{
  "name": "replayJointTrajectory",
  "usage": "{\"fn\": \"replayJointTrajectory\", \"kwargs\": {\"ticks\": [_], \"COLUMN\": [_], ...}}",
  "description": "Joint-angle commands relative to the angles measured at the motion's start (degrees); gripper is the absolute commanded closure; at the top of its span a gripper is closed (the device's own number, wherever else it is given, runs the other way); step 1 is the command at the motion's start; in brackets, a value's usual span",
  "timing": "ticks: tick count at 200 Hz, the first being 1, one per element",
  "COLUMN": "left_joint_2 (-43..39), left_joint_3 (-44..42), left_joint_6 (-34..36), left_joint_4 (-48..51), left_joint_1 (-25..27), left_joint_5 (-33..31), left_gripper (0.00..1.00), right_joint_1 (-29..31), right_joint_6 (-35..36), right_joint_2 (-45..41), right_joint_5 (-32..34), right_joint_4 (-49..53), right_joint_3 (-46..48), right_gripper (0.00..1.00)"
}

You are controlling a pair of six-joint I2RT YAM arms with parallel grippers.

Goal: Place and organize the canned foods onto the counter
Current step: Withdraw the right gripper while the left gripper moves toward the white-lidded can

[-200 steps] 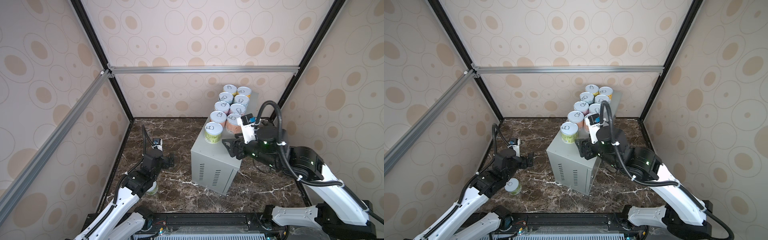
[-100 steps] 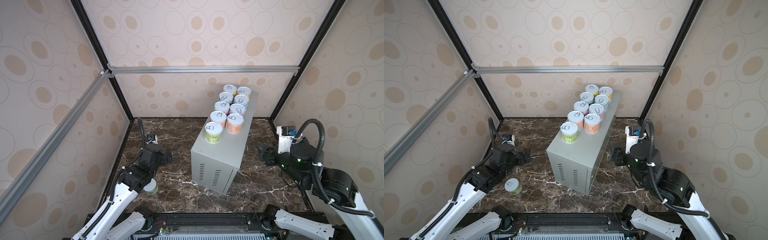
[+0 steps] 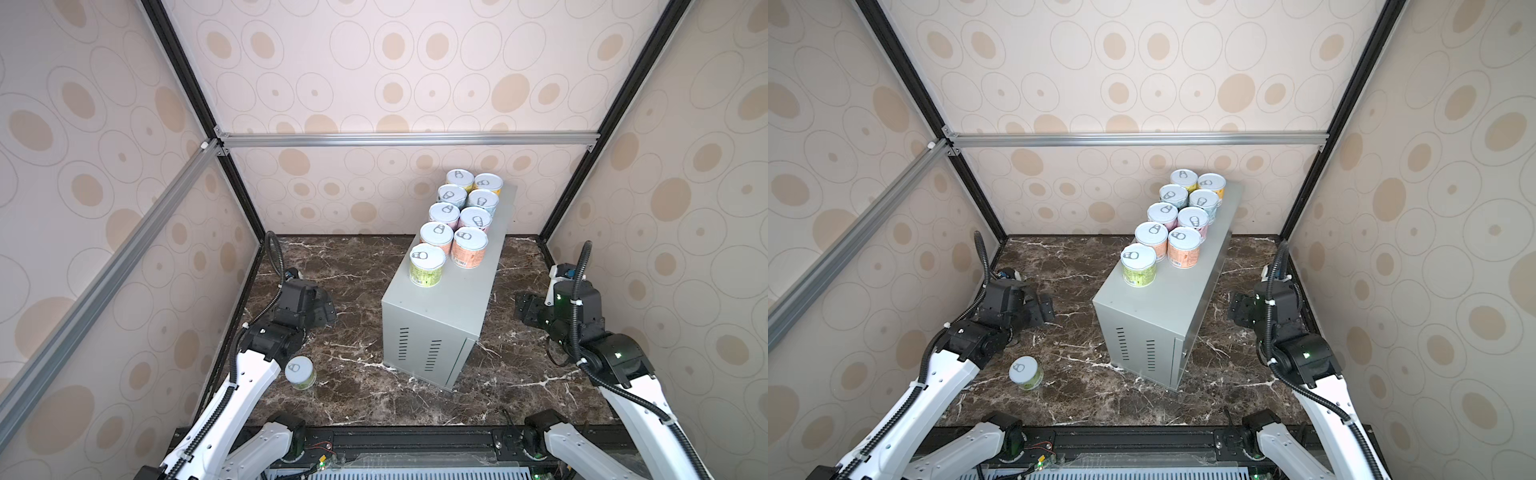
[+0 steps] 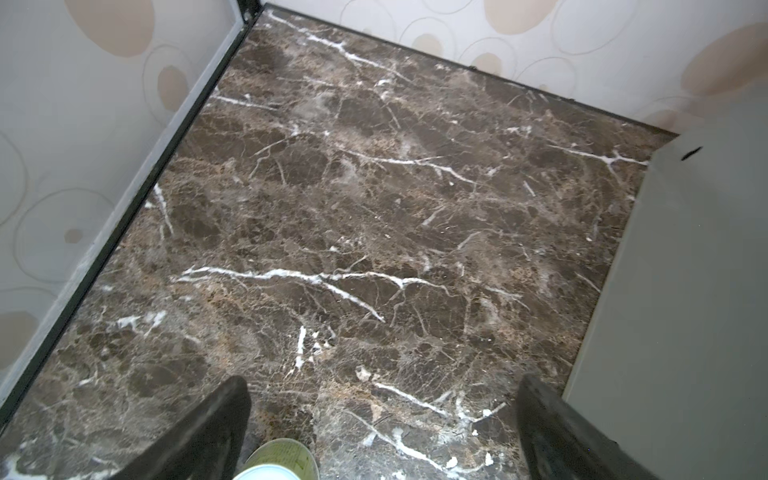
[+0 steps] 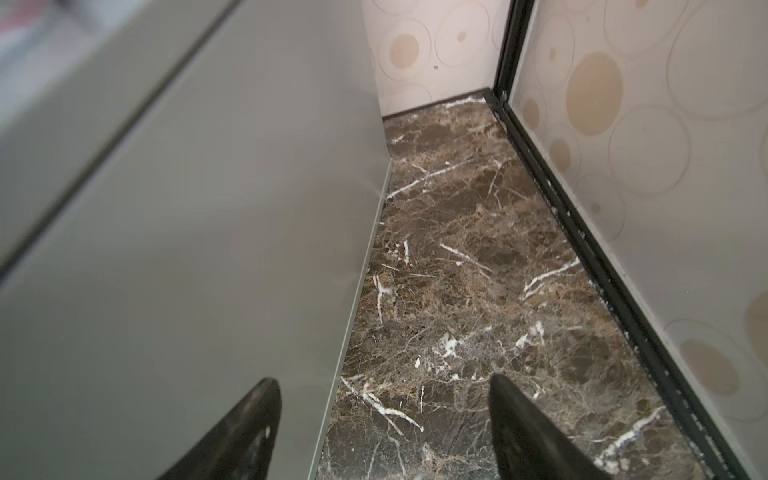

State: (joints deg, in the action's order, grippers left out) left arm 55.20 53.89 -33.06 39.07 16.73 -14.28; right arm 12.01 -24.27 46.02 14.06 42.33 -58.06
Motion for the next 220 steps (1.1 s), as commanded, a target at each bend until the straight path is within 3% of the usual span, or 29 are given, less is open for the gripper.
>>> {"fn": "replayJointTrajectory", "kwargs": {"ticks": [1, 40, 96, 161, 220], "left_joint_2": [1.0, 1.4, 5.2, 2.5, 0.2], "left_joint_3": [2.6, 2.8, 0.2, -10.1, -17.1], "left_joint_6": [-2.5, -4.2, -11.0, -20.2, -23.6], "left_joint_4": [4.0, 5.9, 11.7, 9.7, 7.3], "left_joint_1": [-2.5, -6.1, -9.2, -10.8, -11.0], "left_joint_5": [0.2, 0.9, -0.1, 2.2, 4.0], "left_gripper": [0.01, 0.01, 0.01, 0.01, 0.01], "right_joint_1": [-6.0, -10.0, -10.2, -9.9, -8.8], "right_joint_6": [-3.7, -5.1, -9.0, -11.6, -11.7], "right_joint_2": [0.3, 1.0, 2.2, 3.6, 5.5], "right_joint_5": [-10.9, -13.1, -16.3, -21.9, -22.9], "right_joint_4": [-6.4, -12.1, -23.3, -28.8, -29.4], "right_joint_3": [4.7, 12.3, 23.4, 27.4, 27.2], "right_gripper": [0.19, 0.14, 0.08, 0.02, 0.01]}}
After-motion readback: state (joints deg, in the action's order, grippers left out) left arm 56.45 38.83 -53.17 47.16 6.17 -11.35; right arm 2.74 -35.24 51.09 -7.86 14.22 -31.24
